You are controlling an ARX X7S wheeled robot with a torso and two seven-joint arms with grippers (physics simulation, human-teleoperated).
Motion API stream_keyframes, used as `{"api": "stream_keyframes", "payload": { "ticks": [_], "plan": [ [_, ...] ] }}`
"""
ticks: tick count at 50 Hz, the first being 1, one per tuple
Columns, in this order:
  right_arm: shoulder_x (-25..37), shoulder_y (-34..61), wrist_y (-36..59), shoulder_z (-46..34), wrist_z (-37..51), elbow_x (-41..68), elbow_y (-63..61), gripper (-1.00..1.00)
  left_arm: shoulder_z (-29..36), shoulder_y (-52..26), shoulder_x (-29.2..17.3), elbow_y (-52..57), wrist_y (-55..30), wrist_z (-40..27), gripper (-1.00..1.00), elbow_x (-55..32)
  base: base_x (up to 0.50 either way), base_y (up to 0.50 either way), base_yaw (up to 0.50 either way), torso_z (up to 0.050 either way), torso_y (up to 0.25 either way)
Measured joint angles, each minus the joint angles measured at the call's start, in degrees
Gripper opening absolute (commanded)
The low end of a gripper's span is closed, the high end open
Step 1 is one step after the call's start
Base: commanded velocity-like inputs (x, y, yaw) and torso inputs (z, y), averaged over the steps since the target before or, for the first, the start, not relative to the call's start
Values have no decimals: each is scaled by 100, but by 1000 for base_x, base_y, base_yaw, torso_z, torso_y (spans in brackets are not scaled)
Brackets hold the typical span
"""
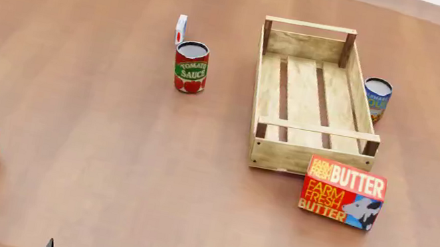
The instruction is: Pick up the butter and put it in the tray.
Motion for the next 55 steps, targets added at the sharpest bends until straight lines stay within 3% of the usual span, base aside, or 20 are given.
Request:
{"api": "stream_keyframes", "payload": {
  "ticks": [13, 42, 55],
  "plan": [
    [210, 22, 0, -277, 219, 208, 21, 100, 256, -27, -211, -43, 32, -256, 100, -208, 0, -24, 0, 0, 0],
    [486, 79, 207, -615, 463, 484, -6, 100, 566, -89, -475, -58, -9, -587, 100, -422, 0, -496, 0, 0, 0],
    [579, 115, 403, -746, 549, 569, -12, 100, 679, -102, -548, -85, 5, -700, 100, -481, 291, 0, 0, 0, 0]
  ]
}}
